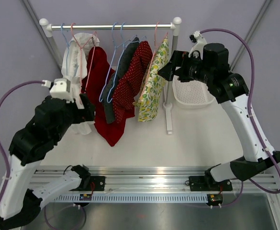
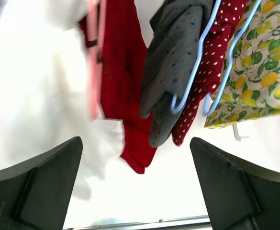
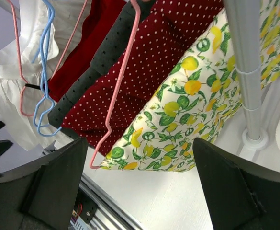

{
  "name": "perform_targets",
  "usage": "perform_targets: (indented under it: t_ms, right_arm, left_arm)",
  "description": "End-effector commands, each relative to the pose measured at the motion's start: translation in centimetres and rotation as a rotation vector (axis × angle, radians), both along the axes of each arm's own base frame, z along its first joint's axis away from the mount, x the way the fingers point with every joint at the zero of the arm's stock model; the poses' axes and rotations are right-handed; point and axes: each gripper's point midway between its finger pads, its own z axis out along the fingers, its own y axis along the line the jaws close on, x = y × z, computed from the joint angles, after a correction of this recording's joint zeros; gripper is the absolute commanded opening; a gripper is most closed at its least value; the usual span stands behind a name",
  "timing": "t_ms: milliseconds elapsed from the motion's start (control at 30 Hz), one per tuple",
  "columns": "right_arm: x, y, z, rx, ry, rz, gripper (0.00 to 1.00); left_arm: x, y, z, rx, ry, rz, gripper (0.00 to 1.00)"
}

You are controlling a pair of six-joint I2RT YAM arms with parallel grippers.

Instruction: Remove the skirt from the hanger

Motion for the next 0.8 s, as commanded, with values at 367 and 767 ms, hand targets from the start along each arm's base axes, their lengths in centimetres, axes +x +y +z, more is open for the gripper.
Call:
perform_targets:
  t_ms: [367, 767]
  right_arm:
    - [-2.6, 0.0, 1.9, 0.121, -0.113, -0.026, 0.99]
    - [-6.3, -4.4, -4.2, 0.024, 0.002, -0.162, 0.99]
  left_arm:
    - [-2.8, -7.8, 9.8, -0.229, -0.263, -0.496, 0.99]
    - [2.8, -18.2, 14.2, -0.429, -0.316, -0.744, 0.99]
